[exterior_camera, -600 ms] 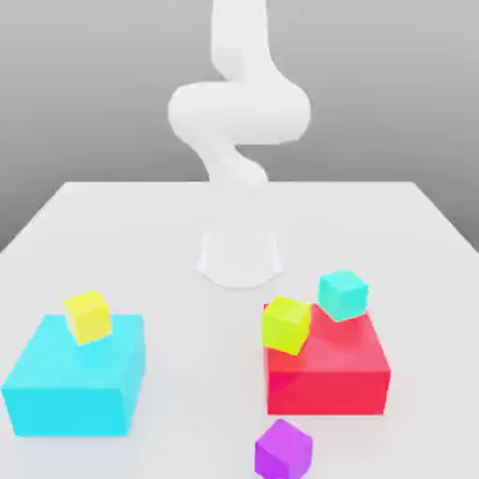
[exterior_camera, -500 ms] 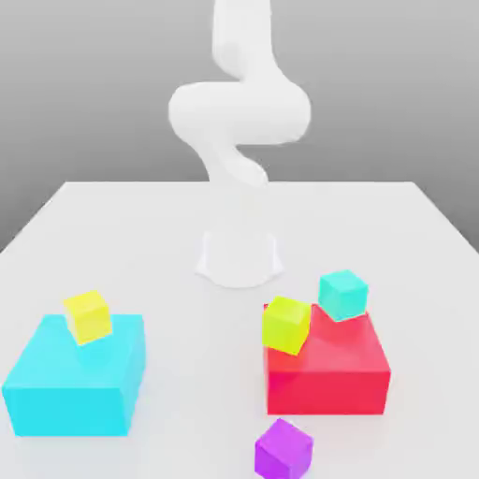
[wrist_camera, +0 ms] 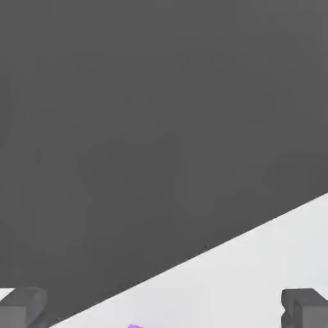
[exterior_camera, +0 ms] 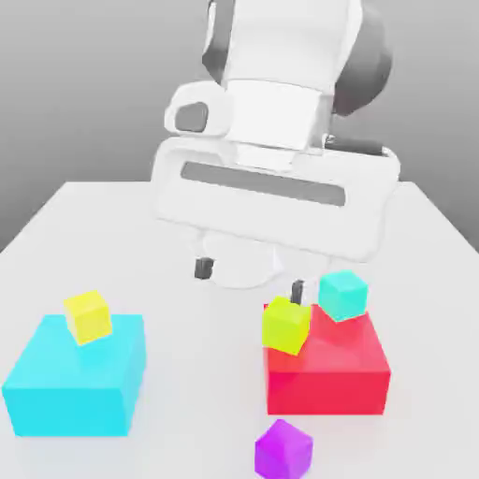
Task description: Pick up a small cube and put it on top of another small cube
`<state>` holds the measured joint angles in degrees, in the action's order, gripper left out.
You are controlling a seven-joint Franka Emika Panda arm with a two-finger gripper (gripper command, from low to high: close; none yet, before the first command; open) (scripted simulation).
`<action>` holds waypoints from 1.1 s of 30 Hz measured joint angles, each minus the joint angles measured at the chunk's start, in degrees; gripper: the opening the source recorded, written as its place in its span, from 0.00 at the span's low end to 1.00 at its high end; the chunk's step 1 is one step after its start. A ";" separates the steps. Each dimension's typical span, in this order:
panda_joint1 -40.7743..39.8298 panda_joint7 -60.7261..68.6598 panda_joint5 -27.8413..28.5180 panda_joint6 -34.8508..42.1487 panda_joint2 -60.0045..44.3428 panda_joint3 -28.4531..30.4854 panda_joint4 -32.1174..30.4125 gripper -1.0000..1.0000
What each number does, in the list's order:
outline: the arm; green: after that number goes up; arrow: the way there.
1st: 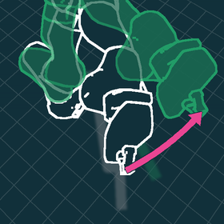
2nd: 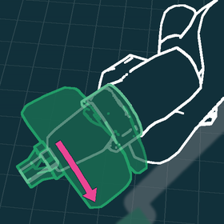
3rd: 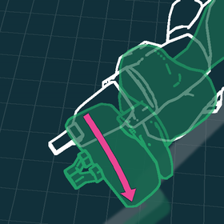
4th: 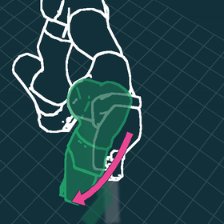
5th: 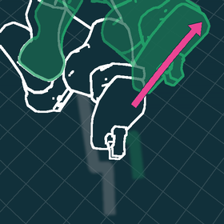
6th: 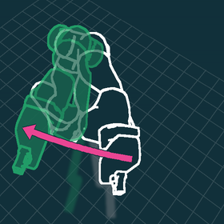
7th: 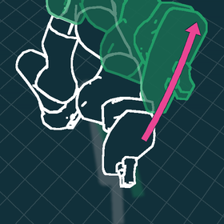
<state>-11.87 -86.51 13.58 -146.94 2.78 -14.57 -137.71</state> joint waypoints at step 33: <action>3.92 -11.87 -4.45 -1.15 -5.51 -0.33 -9.51 0.00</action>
<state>-7.95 -98.38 9.13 -148.09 -2.73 -14.91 -147.23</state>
